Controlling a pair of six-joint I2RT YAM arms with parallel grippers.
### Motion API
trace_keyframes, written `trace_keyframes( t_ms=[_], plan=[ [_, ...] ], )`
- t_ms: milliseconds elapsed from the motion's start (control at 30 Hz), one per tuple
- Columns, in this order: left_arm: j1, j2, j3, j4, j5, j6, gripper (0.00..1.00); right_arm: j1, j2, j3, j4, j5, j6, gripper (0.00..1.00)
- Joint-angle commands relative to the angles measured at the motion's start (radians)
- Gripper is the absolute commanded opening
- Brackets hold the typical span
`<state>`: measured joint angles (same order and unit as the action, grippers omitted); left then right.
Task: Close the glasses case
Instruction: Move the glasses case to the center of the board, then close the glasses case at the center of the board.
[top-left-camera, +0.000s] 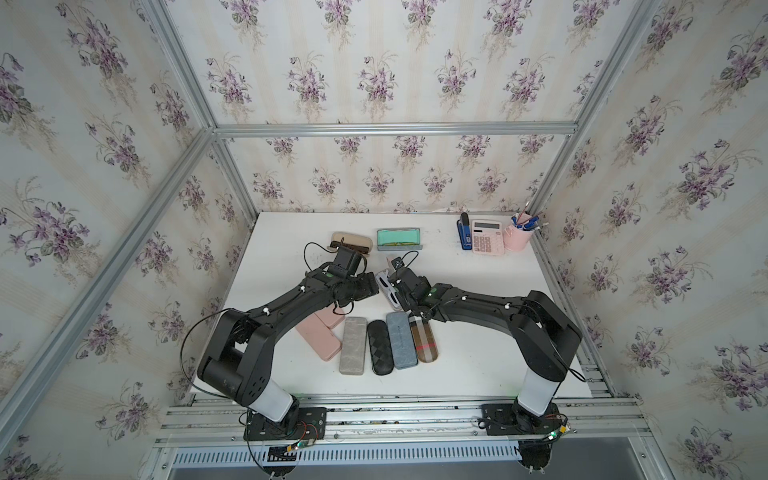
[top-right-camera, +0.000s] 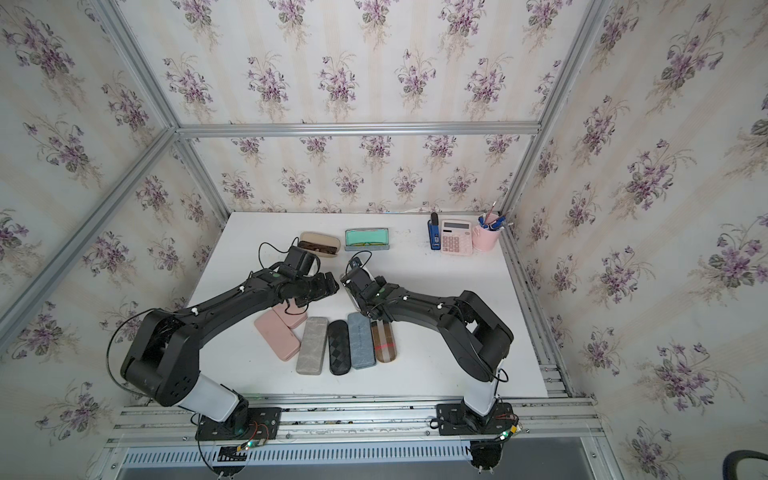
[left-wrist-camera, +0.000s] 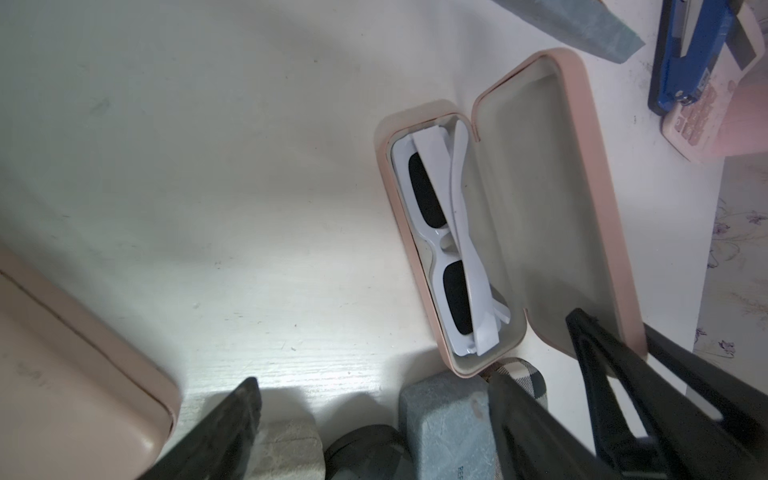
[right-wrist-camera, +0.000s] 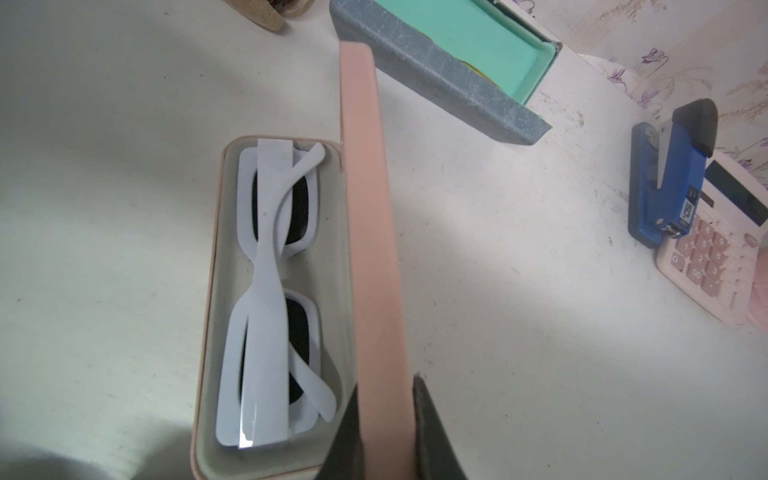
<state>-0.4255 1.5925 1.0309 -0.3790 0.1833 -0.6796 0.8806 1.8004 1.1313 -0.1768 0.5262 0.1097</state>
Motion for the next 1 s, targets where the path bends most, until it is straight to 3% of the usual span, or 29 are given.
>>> trace_keyframes(
  t_ms=[0,300,467,633,833,967],
  plan=[
    [0.001,0.040,0.017,0.052,0.020,-0.048,0.88,0.001,-0.004,0.000,0.025,-0.001,0.021,0.17],
    [-0.005,0.141,0.041,0.093,0.024,-0.136,0.81,0.001,-0.028,-0.020,0.034,-0.017,0.034,0.27],
    [-0.010,0.153,0.043,0.093,0.006,-0.152,0.69,0.001,-0.035,-0.023,0.042,-0.026,0.030,0.33],
    [-0.010,0.191,0.070,0.082,0.011,-0.147,0.50,0.001,-0.049,-0.020,0.044,-0.047,0.031,0.44],
    [-0.013,0.214,0.089,0.080,0.015,-0.153,0.46,0.001,-0.102,-0.026,0.052,-0.089,0.025,0.60],
    [-0.022,0.238,0.118,0.066,0.007,-0.158,0.45,0.001,-0.125,-0.014,0.035,-0.127,0.024,0.63]
  ],
)
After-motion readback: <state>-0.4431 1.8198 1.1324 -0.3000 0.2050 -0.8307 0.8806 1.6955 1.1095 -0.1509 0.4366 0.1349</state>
